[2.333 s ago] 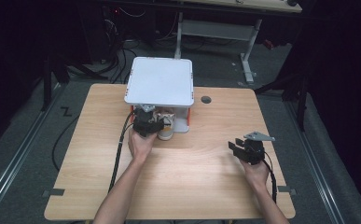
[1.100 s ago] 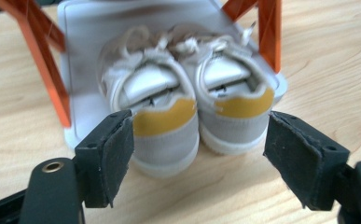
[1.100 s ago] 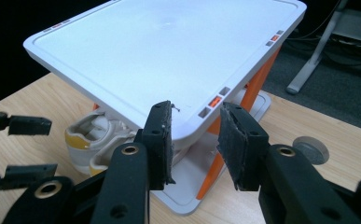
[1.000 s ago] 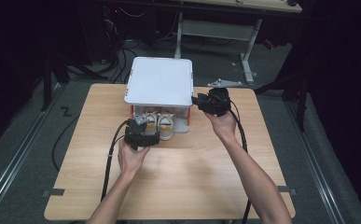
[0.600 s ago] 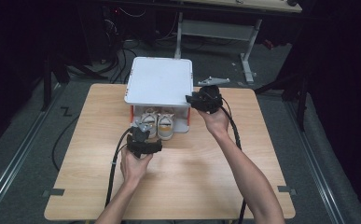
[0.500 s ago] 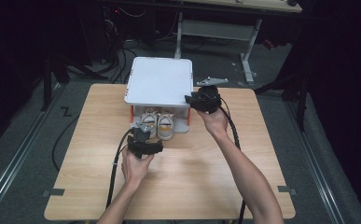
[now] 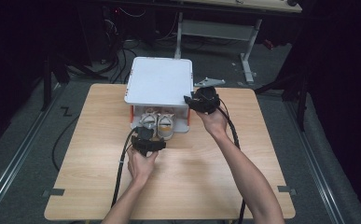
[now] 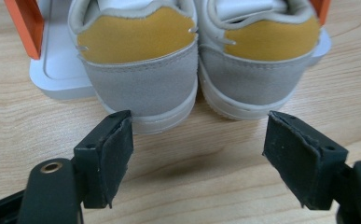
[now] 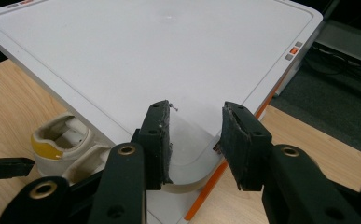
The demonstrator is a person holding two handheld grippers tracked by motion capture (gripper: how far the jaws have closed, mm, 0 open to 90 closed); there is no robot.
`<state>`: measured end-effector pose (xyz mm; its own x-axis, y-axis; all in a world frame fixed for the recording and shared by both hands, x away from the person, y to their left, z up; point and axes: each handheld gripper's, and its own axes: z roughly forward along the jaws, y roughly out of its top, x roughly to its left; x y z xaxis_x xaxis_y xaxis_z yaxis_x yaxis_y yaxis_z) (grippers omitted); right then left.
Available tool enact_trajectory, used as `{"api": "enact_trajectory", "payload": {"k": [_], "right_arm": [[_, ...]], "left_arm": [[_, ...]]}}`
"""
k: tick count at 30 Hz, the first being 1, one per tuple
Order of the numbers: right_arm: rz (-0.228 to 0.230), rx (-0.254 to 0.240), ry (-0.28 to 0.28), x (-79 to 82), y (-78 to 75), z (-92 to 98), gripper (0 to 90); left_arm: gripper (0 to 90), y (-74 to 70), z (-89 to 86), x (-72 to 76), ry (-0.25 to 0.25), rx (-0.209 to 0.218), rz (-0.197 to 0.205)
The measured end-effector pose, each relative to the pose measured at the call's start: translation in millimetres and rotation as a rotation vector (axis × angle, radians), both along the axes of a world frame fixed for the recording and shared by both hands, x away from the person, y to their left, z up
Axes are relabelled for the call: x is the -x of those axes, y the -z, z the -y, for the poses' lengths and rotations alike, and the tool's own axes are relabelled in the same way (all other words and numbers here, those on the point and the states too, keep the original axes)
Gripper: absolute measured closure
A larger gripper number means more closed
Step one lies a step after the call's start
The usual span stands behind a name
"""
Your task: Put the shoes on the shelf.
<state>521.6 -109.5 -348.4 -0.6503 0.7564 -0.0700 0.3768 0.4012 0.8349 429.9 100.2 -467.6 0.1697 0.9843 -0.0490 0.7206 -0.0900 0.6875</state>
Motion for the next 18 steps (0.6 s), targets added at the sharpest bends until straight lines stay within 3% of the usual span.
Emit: {"api": "enact_trajectory", "payload": {"k": [8,18], "right_arm": [[0.005,0.000,0.006,0.5,0.5,-0.8,62.3],[0.010,-0.006,0.008,-0.8,1.3,-0.9,62.6]], "left_arm": [[24.4,-1.0,2.8,-10.4,-0.020,0.000,-0.010],[25.8,-0.2,0.5,-15.4,-0.035,0.032,0.002]]}}
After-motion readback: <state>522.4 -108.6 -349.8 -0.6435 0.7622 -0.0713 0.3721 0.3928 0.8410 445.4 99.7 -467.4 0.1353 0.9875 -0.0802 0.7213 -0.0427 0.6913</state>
